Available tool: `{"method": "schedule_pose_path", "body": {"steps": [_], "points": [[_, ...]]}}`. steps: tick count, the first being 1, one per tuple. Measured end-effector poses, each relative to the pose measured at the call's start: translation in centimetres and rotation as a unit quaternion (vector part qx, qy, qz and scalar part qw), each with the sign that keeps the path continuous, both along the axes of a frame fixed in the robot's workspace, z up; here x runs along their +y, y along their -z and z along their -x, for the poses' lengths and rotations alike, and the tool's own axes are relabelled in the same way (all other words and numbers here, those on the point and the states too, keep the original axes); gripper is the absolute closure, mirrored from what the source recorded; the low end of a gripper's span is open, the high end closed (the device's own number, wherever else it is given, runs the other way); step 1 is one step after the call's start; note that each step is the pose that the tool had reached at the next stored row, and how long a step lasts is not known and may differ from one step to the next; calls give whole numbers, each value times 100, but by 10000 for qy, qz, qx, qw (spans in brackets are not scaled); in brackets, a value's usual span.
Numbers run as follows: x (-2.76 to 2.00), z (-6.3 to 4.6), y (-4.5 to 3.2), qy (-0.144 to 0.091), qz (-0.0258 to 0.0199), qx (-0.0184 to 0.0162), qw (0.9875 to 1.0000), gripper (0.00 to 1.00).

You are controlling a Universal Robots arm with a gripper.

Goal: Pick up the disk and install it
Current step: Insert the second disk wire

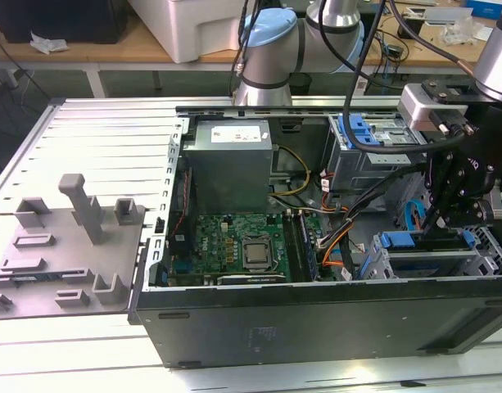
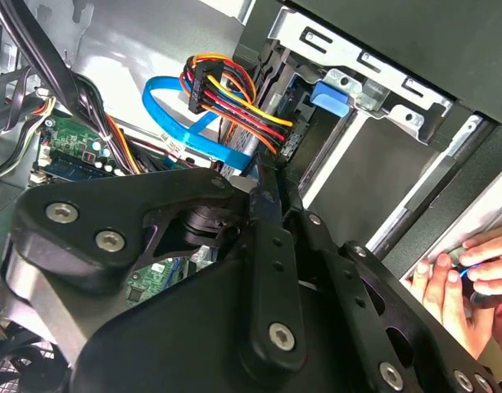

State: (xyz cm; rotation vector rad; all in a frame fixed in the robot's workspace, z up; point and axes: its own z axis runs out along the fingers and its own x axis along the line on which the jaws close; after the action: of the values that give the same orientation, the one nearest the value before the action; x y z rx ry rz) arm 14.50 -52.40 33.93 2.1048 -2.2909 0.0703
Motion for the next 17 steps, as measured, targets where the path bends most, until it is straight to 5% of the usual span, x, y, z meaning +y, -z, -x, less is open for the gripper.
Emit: {"method": "schedule_pose_path", "body": {"steps": [3,7,10,14,17], "points": [[0,0,2,0,-2,0,10000,83],[0,0,-5,0,-2,0,10000,58],[0,0,-41,0,1,0,10000,58],[27,38,-243,0,15,-2,10000,58],[72,146,-278,0,100,-5,10000,73]]}}
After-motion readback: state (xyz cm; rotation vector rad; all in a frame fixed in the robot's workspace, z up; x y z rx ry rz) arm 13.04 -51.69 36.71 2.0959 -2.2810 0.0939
